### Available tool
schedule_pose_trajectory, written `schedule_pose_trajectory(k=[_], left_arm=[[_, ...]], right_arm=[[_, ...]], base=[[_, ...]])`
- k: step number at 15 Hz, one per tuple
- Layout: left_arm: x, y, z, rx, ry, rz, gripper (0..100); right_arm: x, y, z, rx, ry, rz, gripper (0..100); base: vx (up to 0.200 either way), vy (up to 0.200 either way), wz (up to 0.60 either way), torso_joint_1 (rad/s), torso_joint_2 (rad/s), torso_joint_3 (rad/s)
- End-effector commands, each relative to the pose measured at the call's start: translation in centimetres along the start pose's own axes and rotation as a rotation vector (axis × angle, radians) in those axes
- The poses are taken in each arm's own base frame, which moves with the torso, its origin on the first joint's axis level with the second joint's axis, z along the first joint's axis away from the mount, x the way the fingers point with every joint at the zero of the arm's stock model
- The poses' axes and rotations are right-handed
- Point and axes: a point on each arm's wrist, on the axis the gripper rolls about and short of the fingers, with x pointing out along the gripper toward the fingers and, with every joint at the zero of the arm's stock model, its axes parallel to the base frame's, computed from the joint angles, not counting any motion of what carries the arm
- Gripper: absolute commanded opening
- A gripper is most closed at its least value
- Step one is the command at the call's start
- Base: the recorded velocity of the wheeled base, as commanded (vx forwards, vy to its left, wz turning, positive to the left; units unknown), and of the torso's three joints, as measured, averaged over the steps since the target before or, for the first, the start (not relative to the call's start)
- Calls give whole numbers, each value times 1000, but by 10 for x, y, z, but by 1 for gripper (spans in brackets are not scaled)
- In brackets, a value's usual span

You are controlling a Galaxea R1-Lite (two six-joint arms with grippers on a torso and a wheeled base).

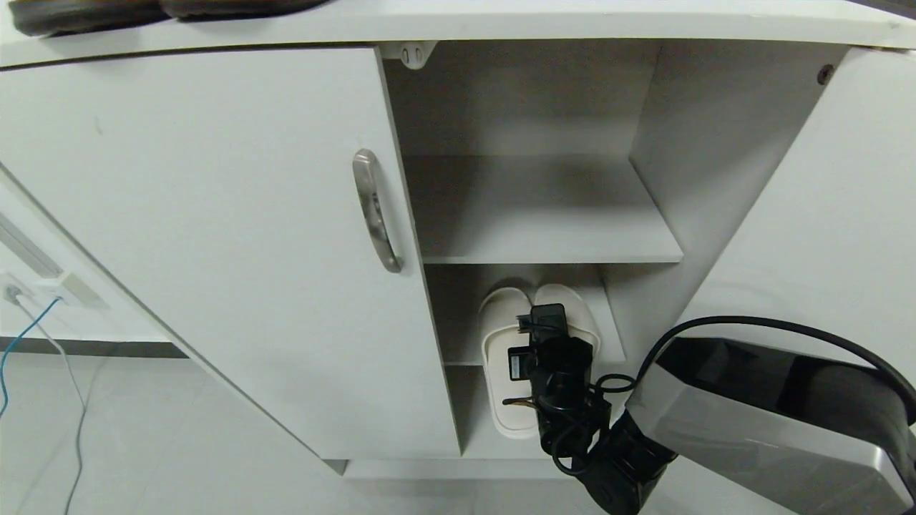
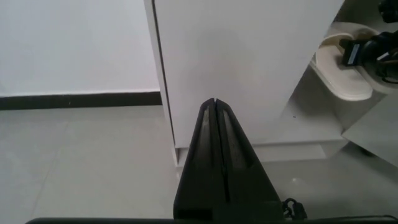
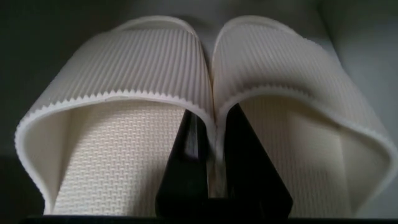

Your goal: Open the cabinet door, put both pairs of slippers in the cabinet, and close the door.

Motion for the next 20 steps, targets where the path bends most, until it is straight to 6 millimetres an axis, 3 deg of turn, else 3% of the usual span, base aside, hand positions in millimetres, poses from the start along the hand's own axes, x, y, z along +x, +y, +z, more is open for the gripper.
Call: schedule_pose_trajectory(k=[1,6,13,20], left_arm=[[0,0,0,0,0,1,0],[0,0,0,0,0,1,0],[0,0,0,-2,0,1,0],[0,0,0,-2,0,2,0]], right_arm=[[0,0,1,3,-2,1,0],[10,0,3,-5,9,-14,0],[61,2,27,62,62,-78,0],[70,1,21,53,65,-24,0]], base=[[0,0,0,0,0,0],[0,0,0,0,0,0],[0,0,0,0,0,0],[0,0,0,0,0,0]])
